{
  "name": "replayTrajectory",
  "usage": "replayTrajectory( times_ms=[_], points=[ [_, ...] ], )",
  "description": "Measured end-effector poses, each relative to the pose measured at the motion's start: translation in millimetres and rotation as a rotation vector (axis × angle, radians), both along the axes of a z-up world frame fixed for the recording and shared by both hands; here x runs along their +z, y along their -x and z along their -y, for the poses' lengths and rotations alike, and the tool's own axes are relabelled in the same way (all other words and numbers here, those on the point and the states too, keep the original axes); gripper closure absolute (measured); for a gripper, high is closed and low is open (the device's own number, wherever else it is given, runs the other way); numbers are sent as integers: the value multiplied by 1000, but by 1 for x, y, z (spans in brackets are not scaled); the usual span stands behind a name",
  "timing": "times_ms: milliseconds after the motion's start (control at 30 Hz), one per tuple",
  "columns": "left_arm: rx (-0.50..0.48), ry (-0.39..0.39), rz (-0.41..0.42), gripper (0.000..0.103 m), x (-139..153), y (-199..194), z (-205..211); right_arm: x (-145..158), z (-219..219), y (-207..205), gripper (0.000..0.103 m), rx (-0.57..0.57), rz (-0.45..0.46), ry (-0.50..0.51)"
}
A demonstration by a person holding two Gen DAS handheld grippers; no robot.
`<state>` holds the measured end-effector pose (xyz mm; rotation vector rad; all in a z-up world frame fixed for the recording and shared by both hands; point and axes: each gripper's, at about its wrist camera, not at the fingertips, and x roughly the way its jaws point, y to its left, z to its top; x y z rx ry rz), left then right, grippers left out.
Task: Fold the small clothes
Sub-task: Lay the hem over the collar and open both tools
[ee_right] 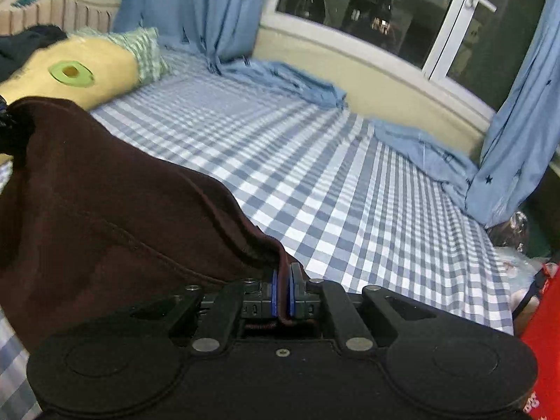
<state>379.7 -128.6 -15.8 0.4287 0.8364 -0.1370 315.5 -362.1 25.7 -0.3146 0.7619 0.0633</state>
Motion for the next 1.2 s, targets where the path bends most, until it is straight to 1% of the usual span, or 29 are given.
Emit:
replayTrajectory(
  times_ms=[133,233,333,533,700,867,900,933,967,1000,1033,1067,1100,1133,1167,1200],
  points=[
    [3,-14,-79,100,-39,-51,4,-30,-5,-45,98,-24,-56,9],
    [11,-21,-147,100,-70,-82,7,-53,-6,-73,98,-43,-102,7],
    [11,-22,-194,100,-95,-103,8,-75,-6,-97,98,-59,-147,9],
    [9,-19,-236,99,-130,-133,12,-110,-5,-129,97,-99,-201,5],
    [22,-21,-275,99,-155,-144,15,-135,-6,-142,97,-124,-239,3],
    [15,-54,-265,96,-163,-143,21,-148,-3,-146,95,-150,-249,-33],
    [17,-50,-268,95,-162,-143,20,-148,-2,-146,91,-157,-248,-40],
    [20,-46,-269,89,-163,-144,20,-147,-1,-146,85,-163,-242,-60],
    [33,-40,-269,77,-160,-145,18,-145,0,-144,81,-165,-230,-83],
    [57,-33,-270,69,-160,-146,14,-142,2,-142,68,-165,-214,-109],
    [79,-27,-271,55,-157,-147,9,-140,4,-140,51,-169,-198,-123],
    [100,-15,-269,46,-154,-149,4,-138,6,-138,42,-174,-186,-130],
    [121,5,-267,43,-152,-149,-3,-135,8,-135,30,-184,-169,-136],
    [133,26,-267,37,-149,-149,-8,-132,11,-132,22,-193,-153,-142],
    [144,43,-266,34,-147,-149,-13,-129,13,-129,19,-202,-140,-147],
    [155,48,-261,30,-146,-148,-18,-126,15,-125,13,-211,-128,-150]
  ],
)
